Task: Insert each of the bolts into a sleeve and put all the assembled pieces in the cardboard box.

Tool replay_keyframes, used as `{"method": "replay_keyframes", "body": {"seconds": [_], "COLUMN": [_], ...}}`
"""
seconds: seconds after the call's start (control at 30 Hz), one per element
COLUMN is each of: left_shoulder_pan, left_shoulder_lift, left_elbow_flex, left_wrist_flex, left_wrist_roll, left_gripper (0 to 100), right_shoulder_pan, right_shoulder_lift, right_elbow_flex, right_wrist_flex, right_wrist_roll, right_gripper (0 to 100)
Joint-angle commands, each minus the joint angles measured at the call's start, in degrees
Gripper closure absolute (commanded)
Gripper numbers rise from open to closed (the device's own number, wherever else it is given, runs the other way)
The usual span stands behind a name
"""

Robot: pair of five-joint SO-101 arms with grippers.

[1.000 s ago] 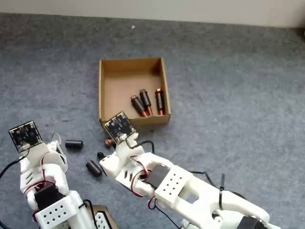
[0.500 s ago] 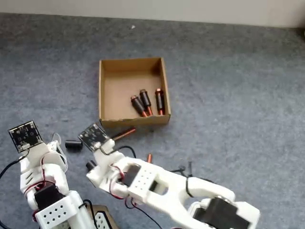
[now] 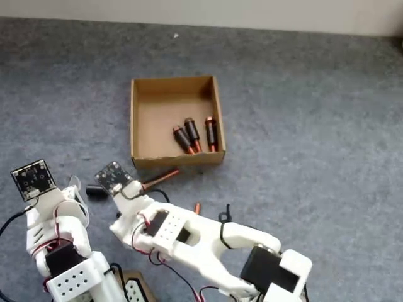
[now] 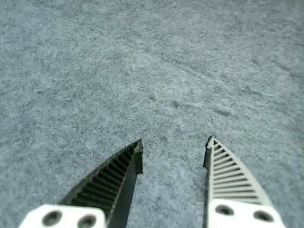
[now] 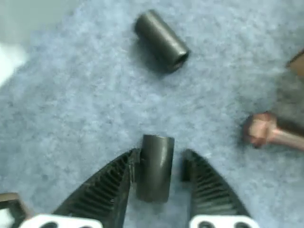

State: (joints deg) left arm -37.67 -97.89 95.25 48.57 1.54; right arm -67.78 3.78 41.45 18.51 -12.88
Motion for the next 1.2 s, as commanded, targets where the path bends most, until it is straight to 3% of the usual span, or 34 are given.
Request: {"method": "replay_keyframes", "body": {"seconds": [0.0,0.2,0.63,0.9,1.17], "left_shoulder_pan": [-0.7,-0.6,-0.5,-0.5,-0.4], "left_shoulder_lift": [-0.5,-0.5,-0.5,-0.5,-0.5], "left_elbow_flex": [-2.5,-2.4,-2.3,-2.2,-1.5], "left_wrist_flex": [-1.1,-1.1,-1.0,-0.9,-1.1], "left_wrist_roll": [0.6,0.6,0.6,0.6,0.5], "left_gripper": [77,77,77,77,77], "right_shoulder_pan": [1.8,5.1,18.7,30.0,35.3], "right_shoulder_lift": [0.1,-3.0,-38.1,-40.8,-40.3], "right_elbow_flex": [-1.6,0.4,21.0,23.0,23.4], "right_wrist_flex": [0.6,2.9,10.7,25.4,28.0], "right_wrist_roll": [4.9,5.1,4.8,4.8,7.6], "right_gripper": [98.7,99.5,99.5,99.4,99.1]}}
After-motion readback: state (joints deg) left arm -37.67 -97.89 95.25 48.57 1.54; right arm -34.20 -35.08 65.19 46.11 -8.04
